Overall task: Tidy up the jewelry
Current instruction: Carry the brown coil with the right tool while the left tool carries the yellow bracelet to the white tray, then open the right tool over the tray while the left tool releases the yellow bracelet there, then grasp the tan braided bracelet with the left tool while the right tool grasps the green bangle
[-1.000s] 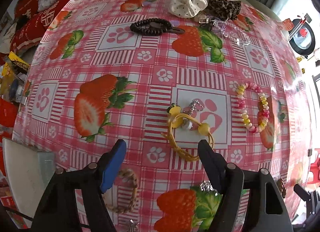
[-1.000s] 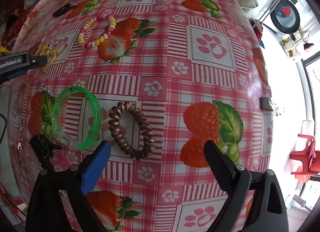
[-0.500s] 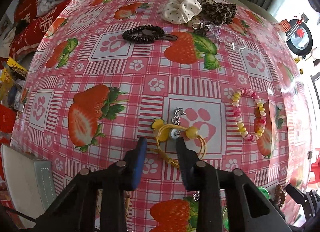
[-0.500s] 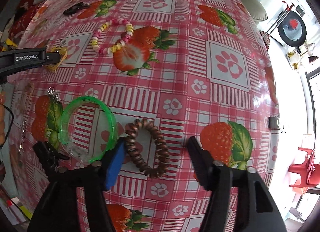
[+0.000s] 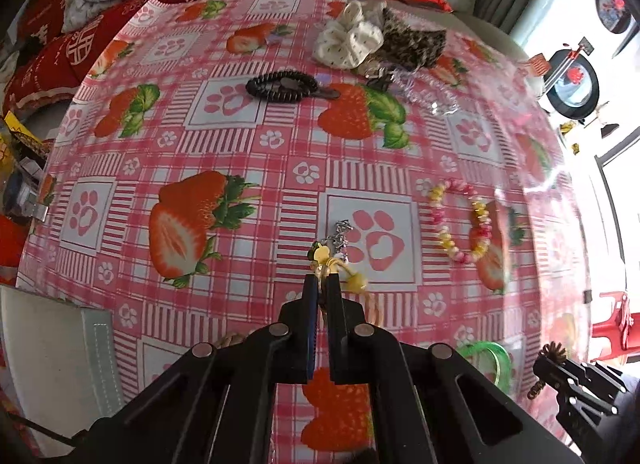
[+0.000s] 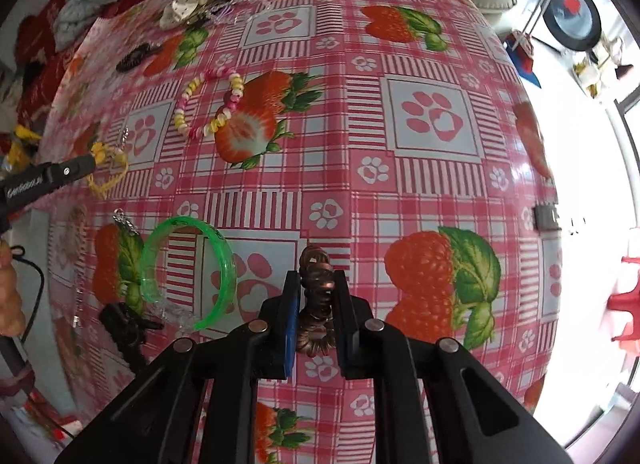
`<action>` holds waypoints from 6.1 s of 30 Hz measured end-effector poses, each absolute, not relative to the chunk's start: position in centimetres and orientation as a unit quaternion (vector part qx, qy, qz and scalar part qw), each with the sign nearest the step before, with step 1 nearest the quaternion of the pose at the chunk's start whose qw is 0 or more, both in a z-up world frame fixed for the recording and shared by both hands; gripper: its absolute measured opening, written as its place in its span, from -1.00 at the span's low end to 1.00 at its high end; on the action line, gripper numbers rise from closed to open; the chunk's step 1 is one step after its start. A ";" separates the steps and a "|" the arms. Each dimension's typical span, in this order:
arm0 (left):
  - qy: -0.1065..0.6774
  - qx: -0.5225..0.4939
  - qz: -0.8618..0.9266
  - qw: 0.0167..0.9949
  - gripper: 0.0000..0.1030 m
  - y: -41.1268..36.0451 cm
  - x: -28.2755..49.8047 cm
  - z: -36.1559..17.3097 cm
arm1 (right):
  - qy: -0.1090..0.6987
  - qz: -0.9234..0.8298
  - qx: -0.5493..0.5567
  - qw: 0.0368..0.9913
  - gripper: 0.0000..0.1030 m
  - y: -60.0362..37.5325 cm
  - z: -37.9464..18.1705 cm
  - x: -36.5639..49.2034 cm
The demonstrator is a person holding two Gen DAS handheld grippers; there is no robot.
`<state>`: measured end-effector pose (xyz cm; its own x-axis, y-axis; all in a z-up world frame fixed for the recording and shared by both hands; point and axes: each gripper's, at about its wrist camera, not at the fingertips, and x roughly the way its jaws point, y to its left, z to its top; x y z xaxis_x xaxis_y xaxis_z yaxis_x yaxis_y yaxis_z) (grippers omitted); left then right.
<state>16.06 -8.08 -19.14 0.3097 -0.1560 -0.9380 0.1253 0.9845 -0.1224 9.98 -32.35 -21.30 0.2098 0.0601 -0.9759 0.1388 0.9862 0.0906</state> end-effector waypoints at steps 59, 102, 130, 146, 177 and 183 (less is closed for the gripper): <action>0.562 -0.094 0.104 0.815 -0.81 20.8 6.3 -20.5 | 0.624 0.295 -0.014 0.724 -0.68 7.0 -21.4 15.5; 0.564 -0.063 0.090 0.819 -0.61 19.0 6.2 -17.8 | 0.608 0.216 0.079 0.760 0.29 -4.7 -16.6 12.8; 0.571 0.054 -0.026 0.819 1.00 3.3 10.8 -18.0 | 0.635 0.057 0.168 0.752 0.74 -24.5 -18.7 8.3; 0.595 0.074 -0.060 0.798 0.80 -3.4 10.6 -19.0 | 0.652 0.037 0.130 0.746 0.74 -28.2 -20.2 9.3; 0.621 0.064 -0.082 0.777 -0.29 -6.3 11.7 -22.7 | 0.654 0.013 -0.027 0.756 0.51 -23.8 -23.9 10.9; 0.618 0.062 -0.091 0.779 -0.67 -7.0 11.2 -22.3 | 0.643 0.021 -0.034 0.764 -0.17 -23.9 -23.2 10.7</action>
